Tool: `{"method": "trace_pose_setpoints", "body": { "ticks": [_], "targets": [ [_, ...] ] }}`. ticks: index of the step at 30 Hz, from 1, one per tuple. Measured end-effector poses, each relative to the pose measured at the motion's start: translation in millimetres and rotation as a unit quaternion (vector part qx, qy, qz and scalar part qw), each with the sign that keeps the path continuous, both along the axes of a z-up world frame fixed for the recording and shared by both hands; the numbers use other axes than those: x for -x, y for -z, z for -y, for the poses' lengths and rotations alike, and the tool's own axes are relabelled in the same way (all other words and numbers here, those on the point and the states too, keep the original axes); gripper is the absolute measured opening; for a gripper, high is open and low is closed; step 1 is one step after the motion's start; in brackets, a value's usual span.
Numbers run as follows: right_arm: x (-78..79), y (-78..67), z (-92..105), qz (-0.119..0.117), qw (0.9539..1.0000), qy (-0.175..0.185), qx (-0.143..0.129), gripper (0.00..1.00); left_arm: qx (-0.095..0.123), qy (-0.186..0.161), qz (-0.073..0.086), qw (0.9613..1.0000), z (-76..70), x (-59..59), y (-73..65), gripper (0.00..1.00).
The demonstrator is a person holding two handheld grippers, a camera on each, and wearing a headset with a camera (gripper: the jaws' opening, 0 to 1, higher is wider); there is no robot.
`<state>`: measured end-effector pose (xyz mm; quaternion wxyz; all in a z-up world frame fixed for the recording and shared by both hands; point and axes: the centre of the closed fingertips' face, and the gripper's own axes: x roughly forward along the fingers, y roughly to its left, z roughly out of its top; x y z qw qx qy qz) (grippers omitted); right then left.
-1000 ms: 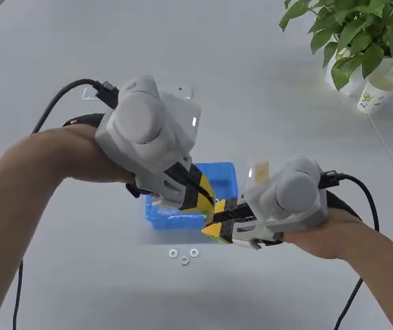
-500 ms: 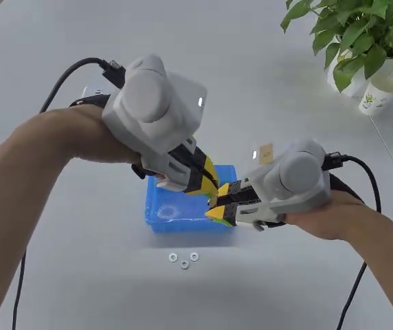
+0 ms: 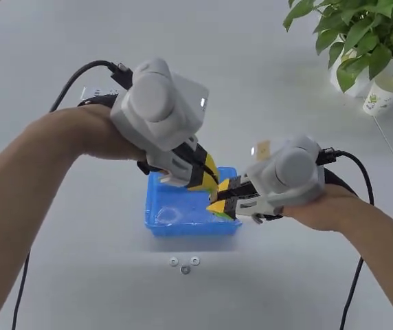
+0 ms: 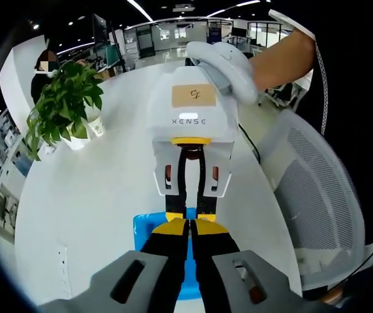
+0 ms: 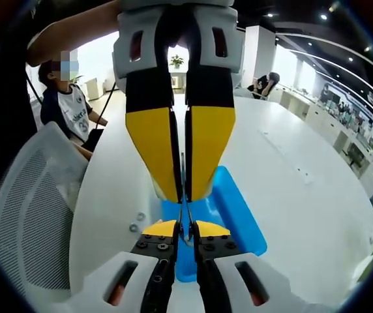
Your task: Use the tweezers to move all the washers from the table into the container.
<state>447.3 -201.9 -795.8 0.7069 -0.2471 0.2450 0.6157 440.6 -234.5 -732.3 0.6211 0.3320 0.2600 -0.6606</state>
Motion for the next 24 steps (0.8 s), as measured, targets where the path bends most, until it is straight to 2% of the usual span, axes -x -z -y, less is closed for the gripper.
{"method": "trace_pose_setpoints", "body": {
  "ticks": [13,24],
  "targets": [
    [-13.2,21.4,-2.7,-0.015,0.9998,-0.004,0.009,0.11,-0.003,-0.009,-0.011,0.9999,-3.0,-15.0,21.5,0.06],
    [-17.4,40.5,-1.6,-0.026,0.9994,-0.006,0.021,0.11,0.002,-0.019,-0.023,0.9995,-2.7,-21.0,39.1,0.06]
  ]
}}
